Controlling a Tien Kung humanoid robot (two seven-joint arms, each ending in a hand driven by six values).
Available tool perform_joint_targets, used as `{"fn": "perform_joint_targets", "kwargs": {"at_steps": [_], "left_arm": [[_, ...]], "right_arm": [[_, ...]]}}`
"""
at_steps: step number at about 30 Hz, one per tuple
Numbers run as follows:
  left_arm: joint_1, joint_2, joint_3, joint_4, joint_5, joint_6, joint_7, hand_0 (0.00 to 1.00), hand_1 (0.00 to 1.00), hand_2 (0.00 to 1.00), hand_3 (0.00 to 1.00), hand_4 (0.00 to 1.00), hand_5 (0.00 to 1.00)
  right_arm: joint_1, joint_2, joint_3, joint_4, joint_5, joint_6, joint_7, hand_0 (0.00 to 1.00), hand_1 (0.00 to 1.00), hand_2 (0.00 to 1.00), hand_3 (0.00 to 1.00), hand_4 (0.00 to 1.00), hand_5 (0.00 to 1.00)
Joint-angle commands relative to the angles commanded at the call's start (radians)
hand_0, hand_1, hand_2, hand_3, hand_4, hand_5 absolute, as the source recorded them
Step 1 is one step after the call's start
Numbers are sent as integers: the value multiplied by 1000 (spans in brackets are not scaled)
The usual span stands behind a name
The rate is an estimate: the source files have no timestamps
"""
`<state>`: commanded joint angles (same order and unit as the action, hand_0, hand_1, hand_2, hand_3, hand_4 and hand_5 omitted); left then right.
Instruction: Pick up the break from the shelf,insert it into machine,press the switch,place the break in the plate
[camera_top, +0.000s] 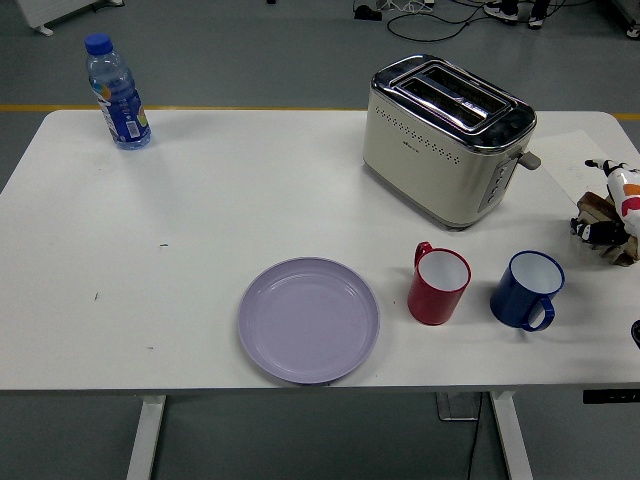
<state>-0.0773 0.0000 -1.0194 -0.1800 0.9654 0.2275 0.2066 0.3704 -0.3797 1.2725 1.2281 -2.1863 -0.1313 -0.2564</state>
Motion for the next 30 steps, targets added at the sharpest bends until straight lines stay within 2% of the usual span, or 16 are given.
{"fn": "perform_joint_targets", "kwargs": {"at_steps": [1,6,7,12,13,18,19,21,25,26,30], "left_arm": [[0,0,0,0,0,0,0,630,494,515,525,274,836],[0,0,5,0,-4,1,1,630,494,515,525,274,836],[0,0,5,0,-4,1,1,630,494,514,524,274,836],[2,0,3,0,4,0,4,630,494,514,524,274,836],[2,0,1,0,8,0,5,630,492,511,525,274,836],[5,0,-5,0,17,0,7,630,492,511,525,274,836],[6,0,-6,0,19,0,7,630,491,510,525,274,836],[7,0,-5,0,19,0,8,630,491,510,525,274,836],[10,0,-6,0,25,0,10,630,491,510,525,274,836],[10,0,-6,0,26,-1,10,630,490,509,525,273,836],[11,0,-6,0,28,-1,11,630,490,509,525,273,836]], "right_arm": [[4,1,0,-6,-3,4,-4,880,797,838,812,845,133],[18,7,-1,-33,-10,23,-12,880,797,838,812,845,133],[20,8,-1,-39,-12,24,-13,831,765,799,784,836,132],[29,10,0,-60,-24,27,-30,831,765,799,784,836,132],[30,10,2,-63,-26,27,-35,696,686,684,707,782,111],[32,7,5,-67,-32,17,-42,696,686,684,707,782,111],[33,6,5,-67,-34,14,-44,632,643,622,687,766,116],[34,6,4,-69,-38,16,-48,632,643,622,687,766,116],[40,7,-3,-75,-51,35,-60,632,643,622,687,766,116],[42,7,-5,-76,-53,38,-62,586,612,598,676,756,117],[56,5,-21,-85,-66,62,-76,586,612,598,676,756,117]]}}
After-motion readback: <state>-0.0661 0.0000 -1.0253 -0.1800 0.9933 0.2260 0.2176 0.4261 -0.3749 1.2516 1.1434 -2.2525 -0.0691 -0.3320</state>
